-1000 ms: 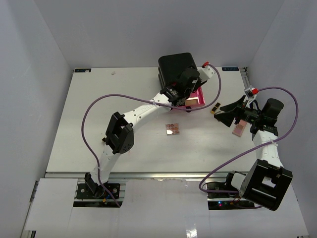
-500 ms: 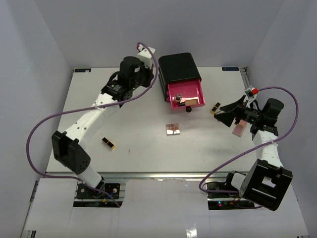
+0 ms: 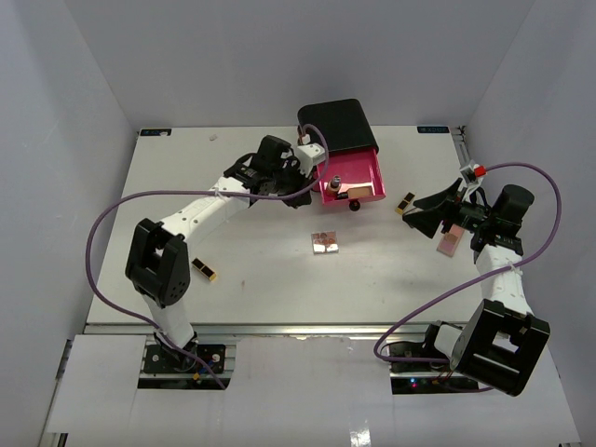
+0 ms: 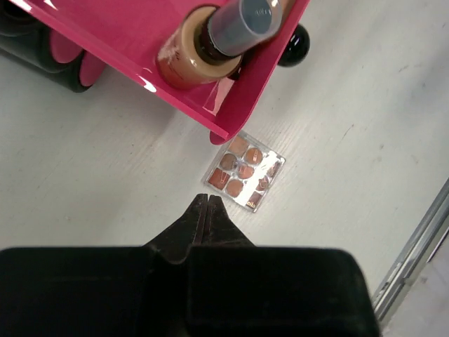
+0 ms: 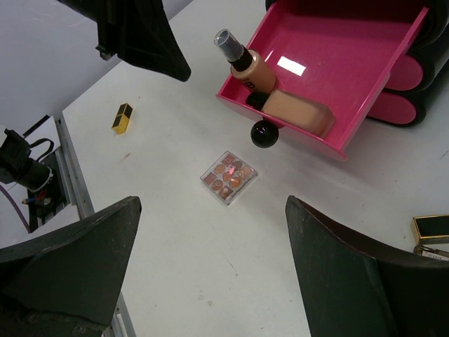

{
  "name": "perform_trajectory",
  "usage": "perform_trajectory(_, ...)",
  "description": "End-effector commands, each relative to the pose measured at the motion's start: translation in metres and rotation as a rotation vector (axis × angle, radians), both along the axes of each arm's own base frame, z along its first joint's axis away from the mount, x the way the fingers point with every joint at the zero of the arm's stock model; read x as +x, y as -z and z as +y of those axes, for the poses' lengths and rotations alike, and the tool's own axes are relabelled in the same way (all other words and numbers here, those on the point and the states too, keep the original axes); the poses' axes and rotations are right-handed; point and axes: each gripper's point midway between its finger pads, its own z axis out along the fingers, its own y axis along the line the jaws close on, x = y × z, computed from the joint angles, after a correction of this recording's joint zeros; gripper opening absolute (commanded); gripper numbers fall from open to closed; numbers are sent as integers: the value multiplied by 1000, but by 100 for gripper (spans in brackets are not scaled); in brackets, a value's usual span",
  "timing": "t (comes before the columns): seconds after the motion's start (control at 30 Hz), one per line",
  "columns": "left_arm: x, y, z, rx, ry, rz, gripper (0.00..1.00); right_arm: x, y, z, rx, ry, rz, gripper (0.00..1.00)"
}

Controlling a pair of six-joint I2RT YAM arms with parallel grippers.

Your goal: Organize the makeup

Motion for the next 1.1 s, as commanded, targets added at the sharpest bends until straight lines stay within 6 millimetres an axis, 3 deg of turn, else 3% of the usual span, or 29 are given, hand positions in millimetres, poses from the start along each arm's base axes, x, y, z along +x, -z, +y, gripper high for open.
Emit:
perform_trajectory(0.0,-13,-15,-27,28,236,-191,0,-2,-6,-1,-8,-12,-40,90)
perform_trajectory(0.27,-15,-19,-56,85,334,-335,0,-2,-6,0,-7,-14,-38,90)
perform_trajectory(0.7,8,-32,-64,118,285,-453,2,-2,-6,-1,-7,-15,-40,90)
perform_trajectory(1.07,22,-33,-77,118,282,-474,17,-2,-6,-1,-5,-15,-36,90)
